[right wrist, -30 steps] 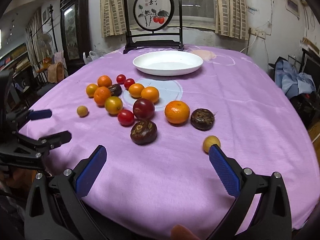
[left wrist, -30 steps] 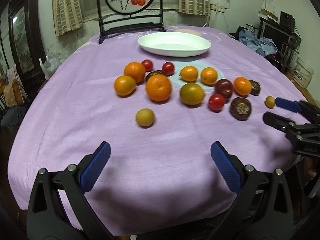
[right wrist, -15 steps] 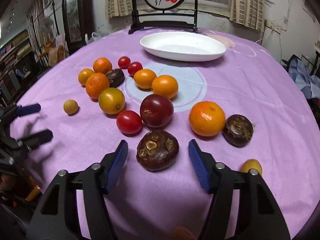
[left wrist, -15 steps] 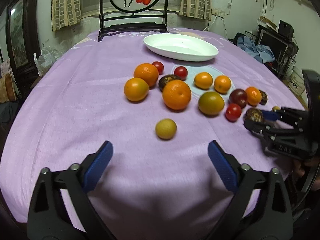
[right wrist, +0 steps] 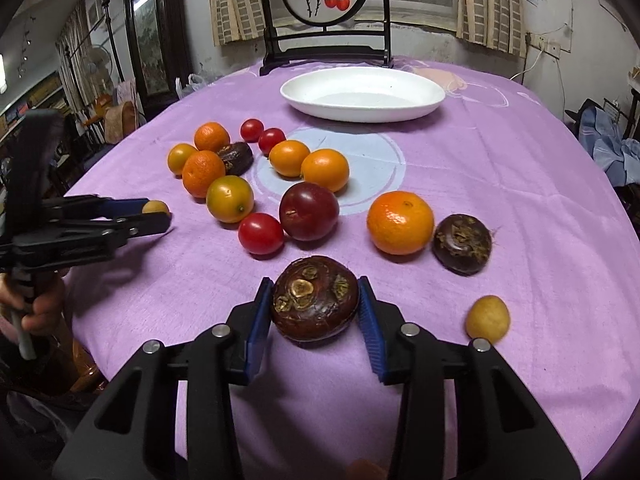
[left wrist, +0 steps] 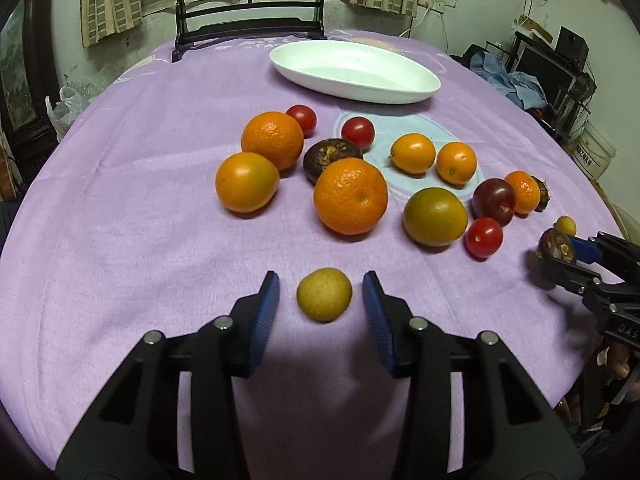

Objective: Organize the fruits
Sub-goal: 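Grasp the dark brown round fruit with the right tool while the left tool grasps a small yellow fruit, then carry both fruits onto the white plate and open both tools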

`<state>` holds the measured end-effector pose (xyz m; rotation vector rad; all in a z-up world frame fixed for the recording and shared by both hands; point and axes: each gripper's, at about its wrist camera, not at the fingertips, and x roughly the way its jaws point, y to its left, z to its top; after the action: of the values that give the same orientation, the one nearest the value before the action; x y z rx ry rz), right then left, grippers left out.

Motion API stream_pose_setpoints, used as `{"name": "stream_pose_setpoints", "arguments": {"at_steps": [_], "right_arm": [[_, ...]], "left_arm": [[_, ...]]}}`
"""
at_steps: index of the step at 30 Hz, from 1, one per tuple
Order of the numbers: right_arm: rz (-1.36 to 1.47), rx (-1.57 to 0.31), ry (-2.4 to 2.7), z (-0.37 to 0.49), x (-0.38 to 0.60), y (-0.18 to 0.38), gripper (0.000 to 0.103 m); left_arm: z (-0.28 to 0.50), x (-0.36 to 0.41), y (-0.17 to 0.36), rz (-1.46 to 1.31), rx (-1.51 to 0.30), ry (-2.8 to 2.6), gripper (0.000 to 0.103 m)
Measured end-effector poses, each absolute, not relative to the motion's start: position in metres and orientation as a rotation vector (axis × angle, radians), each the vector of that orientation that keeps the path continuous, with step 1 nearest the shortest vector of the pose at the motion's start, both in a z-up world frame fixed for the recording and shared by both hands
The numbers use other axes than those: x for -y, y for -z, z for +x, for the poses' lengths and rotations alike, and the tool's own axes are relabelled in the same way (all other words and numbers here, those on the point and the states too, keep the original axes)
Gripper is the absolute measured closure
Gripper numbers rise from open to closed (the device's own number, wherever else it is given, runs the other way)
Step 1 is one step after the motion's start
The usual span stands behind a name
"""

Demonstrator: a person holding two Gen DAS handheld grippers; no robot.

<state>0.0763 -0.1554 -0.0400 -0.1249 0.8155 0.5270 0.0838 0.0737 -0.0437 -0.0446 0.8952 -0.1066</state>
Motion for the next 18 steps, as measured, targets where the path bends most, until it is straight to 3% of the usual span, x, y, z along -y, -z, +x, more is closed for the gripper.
{"name": "stream_pose_setpoints", "arguments": {"at_steps": [5,11,18], "right_arm": [[-0.093,-0.814,-0.549,0.075,0.159,0.039,0.061],[-0.070,-0.808,-0.566,0.077,0.163,0.036,0.061],[0.021,-0.791,-0.615,0.107,0.168,0.008,0.061]], "left_arm": [[0.082,-0.074,0.044,-0.032,-0.902,0.100,0.076],[0.079,-0.072,0.035,-0.040,-0.888,0.126,0.076],[0.133,-0.069,-0.027,-0.049,-0.764,0.189,0.076]]}}
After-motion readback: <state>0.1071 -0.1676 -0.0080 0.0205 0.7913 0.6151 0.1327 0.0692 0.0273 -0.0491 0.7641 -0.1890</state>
